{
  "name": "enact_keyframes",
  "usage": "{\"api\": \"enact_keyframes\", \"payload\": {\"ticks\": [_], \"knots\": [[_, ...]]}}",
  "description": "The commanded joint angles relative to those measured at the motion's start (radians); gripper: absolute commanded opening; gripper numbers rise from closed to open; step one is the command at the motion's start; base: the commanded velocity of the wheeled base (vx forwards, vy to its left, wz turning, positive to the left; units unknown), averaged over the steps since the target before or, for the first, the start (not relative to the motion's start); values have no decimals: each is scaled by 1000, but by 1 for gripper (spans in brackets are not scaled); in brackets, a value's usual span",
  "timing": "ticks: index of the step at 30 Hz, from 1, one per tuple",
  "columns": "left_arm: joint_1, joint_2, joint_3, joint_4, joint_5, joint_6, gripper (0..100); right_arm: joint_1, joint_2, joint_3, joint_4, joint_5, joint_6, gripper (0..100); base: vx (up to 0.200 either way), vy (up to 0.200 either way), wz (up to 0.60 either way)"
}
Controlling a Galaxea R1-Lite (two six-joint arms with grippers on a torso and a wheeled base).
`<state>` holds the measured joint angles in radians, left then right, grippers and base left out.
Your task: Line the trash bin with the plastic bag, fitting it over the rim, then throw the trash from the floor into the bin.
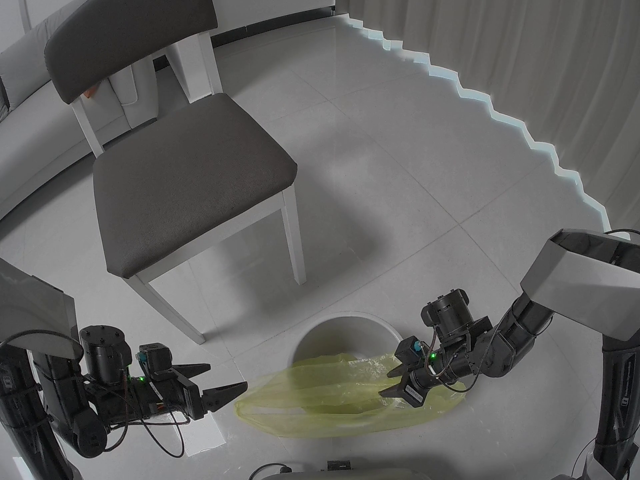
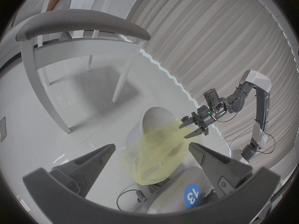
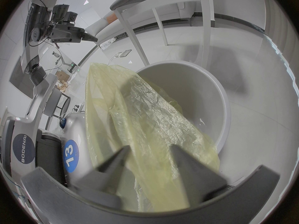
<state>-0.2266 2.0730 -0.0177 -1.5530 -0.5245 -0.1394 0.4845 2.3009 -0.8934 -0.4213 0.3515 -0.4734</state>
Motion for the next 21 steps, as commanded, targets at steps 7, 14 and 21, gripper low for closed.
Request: {"api": "enact_keyframes", "payload": {"ticks": [7, 14, 21], "knots": [[7, -14, 18, -18, 0, -2, 100, 0, -6, -7, 6, 0, -2, 0, 0, 0, 0], [9, -22, 18, -18, 0, -2, 100, -20, -132, -82, 53, 1, 9, 0, 0, 0, 0], [13, -30, 18, -18, 1, -9, 100, -20, -141, -205, 137, 0, 15, 0, 0, 0, 0]]}}
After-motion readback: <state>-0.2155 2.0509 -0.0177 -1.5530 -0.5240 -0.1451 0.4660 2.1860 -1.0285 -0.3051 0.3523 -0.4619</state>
